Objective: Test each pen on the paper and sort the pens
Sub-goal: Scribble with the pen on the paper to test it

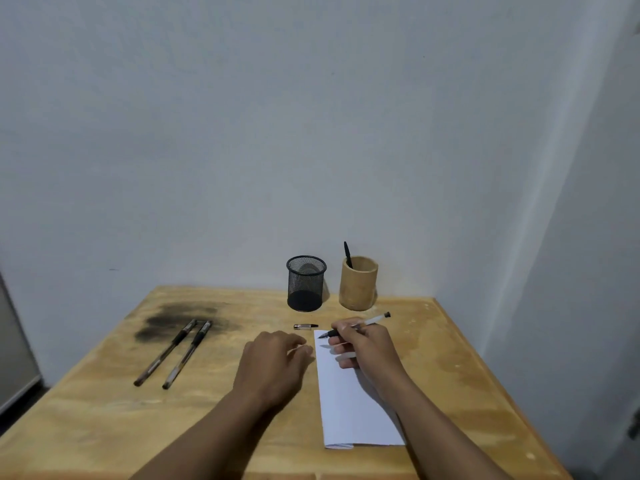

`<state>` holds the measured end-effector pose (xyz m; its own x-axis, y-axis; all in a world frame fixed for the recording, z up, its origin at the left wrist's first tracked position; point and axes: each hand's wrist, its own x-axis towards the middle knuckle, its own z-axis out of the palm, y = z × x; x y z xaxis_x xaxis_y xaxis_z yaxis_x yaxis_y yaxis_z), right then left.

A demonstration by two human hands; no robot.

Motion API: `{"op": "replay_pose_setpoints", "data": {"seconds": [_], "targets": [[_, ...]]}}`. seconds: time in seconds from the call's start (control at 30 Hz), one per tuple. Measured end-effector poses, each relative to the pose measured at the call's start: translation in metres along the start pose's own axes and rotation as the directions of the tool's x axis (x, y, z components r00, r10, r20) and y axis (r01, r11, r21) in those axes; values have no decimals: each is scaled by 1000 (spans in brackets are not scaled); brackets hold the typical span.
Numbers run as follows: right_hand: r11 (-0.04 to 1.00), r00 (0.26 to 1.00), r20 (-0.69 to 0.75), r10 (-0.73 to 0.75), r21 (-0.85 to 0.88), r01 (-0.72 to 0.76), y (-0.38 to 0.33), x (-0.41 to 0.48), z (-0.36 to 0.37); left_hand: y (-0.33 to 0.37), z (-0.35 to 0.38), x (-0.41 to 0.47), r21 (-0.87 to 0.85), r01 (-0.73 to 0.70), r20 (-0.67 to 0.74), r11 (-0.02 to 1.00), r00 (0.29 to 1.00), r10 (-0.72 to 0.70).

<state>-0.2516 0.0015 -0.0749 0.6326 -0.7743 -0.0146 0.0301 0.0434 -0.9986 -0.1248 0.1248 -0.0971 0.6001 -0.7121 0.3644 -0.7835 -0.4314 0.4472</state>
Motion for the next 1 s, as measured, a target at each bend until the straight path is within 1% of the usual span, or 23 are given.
{"op": "replay_pose_setpoints", "data": {"seconds": [0.07,0.13,0.23,0.3,0.4,0.47,0.57,0.67,0.7,0.83,1.0], "targets": [[1000,999,-28,20,-23,-20,-2,0,1,2,-5,-11,40,-65,107,997,992,60],[998,998,-52,20,-51,-23,-3,-1,2,2,-9,-17,81,-99,170,992,982,85],[989,997,-77,-12,-148,1,-1,1,4,0,-11,-20,75,-129,175,989,978,114],[978,995,-100,-12,-208,-9,2,3,5,0,-10,-20,65,-109,204,992,974,93],[976,989,-145,12,-215,-44,4,8,7,0,-5,-21,43,-69,226,997,972,57],[974,987,-162,16,-219,-52,4,10,7,-2,-3,-21,65,-77,229,995,972,60],[959,991,-132,-27,-283,-12,4,10,7,-3,-2,-20,123,-98,256,988,965,64],[971,994,-99,-39,-238,15,10,13,8,-4,-1,-21,149,-99,283,984,958,53],[968,994,-99,-49,-249,23,13,15,9,-4,0,-21,155,-101,295,983,954,52],[919,986,-110,-126,-388,74,22,17,9,-4,1,-22,184,-112,321,976,946,48],[897,989,-81,-122,-436,75,21,16,8,-2,0,-21,213,-115,346,970,937,35]]}}
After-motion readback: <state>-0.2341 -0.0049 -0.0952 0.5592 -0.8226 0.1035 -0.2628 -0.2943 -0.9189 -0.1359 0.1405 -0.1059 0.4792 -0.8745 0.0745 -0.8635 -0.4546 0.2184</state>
